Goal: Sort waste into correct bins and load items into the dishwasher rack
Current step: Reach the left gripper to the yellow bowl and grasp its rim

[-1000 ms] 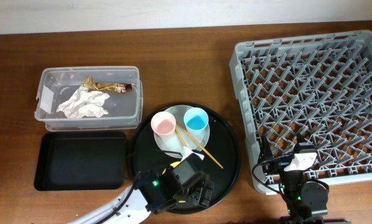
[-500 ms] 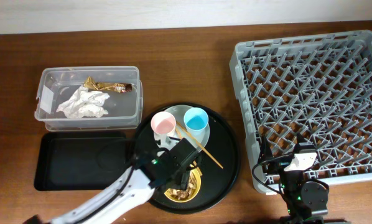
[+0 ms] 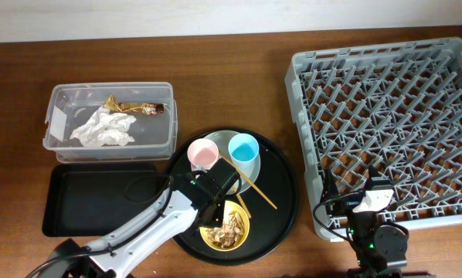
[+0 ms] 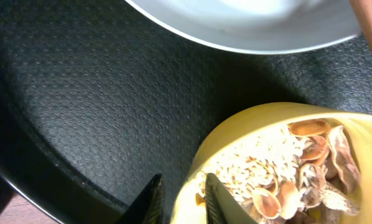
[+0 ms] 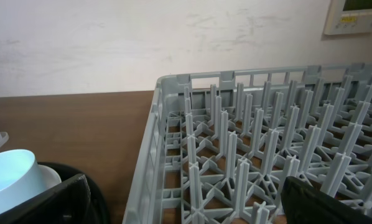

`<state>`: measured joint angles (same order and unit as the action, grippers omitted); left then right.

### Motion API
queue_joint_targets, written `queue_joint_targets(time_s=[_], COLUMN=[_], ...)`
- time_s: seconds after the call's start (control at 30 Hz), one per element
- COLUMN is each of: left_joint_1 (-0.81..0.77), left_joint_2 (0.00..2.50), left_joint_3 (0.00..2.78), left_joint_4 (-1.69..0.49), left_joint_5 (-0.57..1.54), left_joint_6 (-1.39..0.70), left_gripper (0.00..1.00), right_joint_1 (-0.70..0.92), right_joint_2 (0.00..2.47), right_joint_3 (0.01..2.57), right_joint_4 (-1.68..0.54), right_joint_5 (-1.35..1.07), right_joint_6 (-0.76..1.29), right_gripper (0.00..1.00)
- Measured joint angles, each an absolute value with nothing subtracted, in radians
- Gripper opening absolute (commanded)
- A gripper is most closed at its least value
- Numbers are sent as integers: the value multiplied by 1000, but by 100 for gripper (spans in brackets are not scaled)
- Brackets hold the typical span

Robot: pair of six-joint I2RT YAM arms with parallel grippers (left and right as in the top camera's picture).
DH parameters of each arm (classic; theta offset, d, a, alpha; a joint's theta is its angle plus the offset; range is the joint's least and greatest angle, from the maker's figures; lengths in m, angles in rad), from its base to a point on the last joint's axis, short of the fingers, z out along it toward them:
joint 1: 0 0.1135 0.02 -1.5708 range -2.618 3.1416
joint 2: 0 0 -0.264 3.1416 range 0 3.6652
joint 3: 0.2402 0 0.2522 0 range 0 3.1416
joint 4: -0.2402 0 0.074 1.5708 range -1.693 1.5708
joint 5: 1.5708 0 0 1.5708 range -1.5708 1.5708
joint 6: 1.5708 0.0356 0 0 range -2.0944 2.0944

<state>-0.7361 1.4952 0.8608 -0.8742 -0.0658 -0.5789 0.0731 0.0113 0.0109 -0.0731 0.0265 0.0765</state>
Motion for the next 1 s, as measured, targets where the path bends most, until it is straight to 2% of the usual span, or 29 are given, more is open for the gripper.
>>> queue_joint_targets(time_s=[0.03,0.1,0.2,0.33,0.37,0.43,0.47,0.5,0.67,0.73,0.87,1.0], left_joint_1=[-736,-736,-736,-701,-669,-598,-557,-530,-505,-519,-693,-864], left_joint_2=[1495,1495,1495,1496,1495,1495,1495,1497,1501,1495,1492,1492], left_joint_3=[861,861,861,860,860,860,861,870,1065,1155,1158,1142], left_joint_4=[-874,-874,-876,-902,-919,-952,-968,-988,-1157,-1166,-1093,-1040], left_joint_5=[-61,-58,-77,-124,-138,-160,-173,-184,-216,-160,-44,-43], left_joint_6=[-578,-578,-576,-575,-575,-575,-572,-561,-506,-498,-505,-600], left_gripper=[20,14,9,6,8,27,56,60,57,53,57,53], right_joint_1=[73,73,73,73,73,73,73,73,73,73,73,73], right_joint_2=[11,11,11,11,11,11,11,11,11,11,11,11], right_joint_3=[11,11,11,11,11,11,11,11,11,11,11,11], right_joint_4=[-73,-73,-73,-73,-73,-73,-73,-73,-73,-73,-73,-73], right_joint_5=[27,27,27,27,27,27,27,27,27,27,27,26], right_joint_6=[76,76,76,76,76,76,76,76,76,76,76,76], right_gripper=[99,99,99,99,99,99,99,99,99,99,99,99])
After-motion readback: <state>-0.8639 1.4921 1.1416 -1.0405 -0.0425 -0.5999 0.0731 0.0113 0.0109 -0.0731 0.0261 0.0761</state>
